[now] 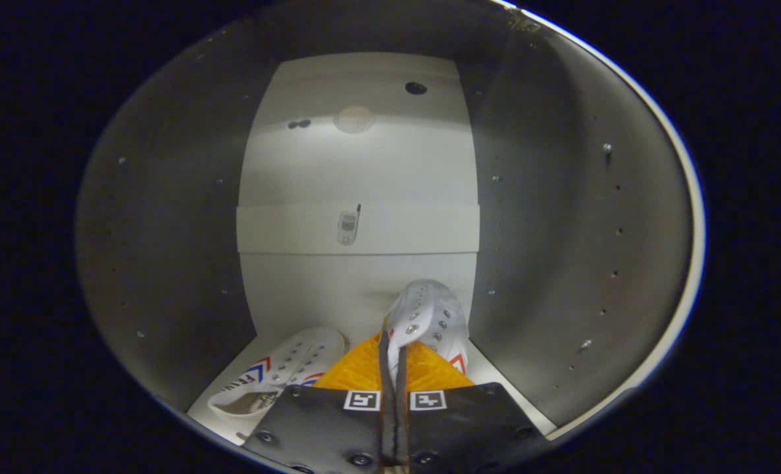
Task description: Open the shoe cabinet door, grab the shoes and put them into the shoe cabinet, then close the shoe cabinet door.
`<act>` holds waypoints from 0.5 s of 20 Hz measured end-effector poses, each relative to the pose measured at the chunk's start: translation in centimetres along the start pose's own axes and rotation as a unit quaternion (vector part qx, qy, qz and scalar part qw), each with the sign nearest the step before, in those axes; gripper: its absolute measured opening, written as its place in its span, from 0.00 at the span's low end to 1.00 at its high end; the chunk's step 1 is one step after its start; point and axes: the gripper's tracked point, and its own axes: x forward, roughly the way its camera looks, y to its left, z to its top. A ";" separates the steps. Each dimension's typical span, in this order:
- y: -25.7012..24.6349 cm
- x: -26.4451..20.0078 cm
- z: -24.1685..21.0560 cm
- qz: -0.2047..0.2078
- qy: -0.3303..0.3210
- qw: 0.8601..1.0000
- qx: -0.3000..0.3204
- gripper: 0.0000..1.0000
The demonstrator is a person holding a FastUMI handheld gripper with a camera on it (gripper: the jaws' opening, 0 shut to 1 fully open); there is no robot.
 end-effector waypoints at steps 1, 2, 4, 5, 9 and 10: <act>0.1 0.7 -0.6 0.001 0.011 1.000 -0.001 0.02; 0.1 1.4 -1.1 0.003 0.020 1.000 0.000 0.02; 0.2 2.1 -2.0 0.007 0.035 0.999 0.001 0.02; 0.3 2.4 -2.3 0.007 0.043 0.999 0.003 0.02; 0.3 2.8 -2.7 0.005 0.055 0.998 0.011 0.03; 0.1 2.8 -2.8 0.001 0.055 0.998 0.010 0.03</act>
